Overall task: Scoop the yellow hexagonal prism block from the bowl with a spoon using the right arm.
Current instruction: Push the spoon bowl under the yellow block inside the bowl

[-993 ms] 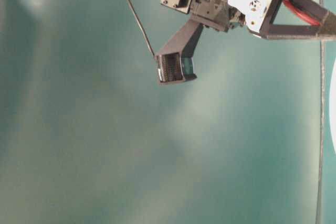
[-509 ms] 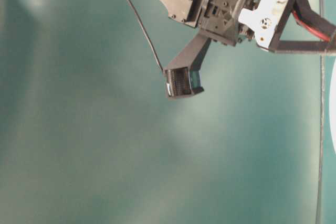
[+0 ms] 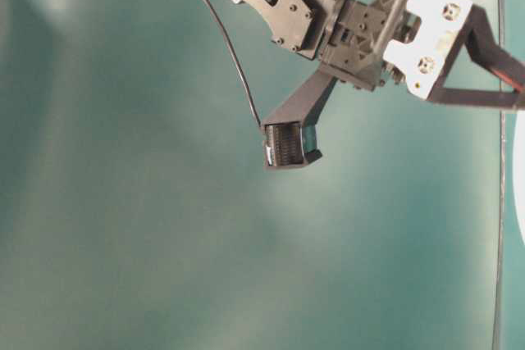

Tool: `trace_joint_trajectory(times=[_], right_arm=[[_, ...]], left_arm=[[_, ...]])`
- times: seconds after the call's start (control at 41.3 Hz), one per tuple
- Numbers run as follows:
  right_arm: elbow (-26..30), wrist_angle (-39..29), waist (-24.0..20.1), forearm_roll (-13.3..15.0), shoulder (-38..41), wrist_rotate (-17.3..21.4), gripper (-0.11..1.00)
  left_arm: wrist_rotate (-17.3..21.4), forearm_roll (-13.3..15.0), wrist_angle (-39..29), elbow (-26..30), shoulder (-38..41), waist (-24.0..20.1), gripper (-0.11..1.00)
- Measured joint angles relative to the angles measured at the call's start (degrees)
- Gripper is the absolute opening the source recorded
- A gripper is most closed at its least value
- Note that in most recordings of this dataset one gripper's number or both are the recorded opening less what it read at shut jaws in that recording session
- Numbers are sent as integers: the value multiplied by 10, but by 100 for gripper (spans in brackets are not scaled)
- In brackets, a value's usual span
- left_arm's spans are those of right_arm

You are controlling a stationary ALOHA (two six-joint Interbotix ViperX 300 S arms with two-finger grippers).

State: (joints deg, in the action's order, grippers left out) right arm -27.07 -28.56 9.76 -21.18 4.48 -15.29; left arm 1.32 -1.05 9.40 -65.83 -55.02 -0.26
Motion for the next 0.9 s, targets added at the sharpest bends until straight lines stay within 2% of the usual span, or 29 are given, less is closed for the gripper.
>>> trace_joint_trajectory(times=[0.897], right_arm=[[0,72,-13,-3,0,0,25]], left_arm=[[0,0,-6,-1,0,0,4]])
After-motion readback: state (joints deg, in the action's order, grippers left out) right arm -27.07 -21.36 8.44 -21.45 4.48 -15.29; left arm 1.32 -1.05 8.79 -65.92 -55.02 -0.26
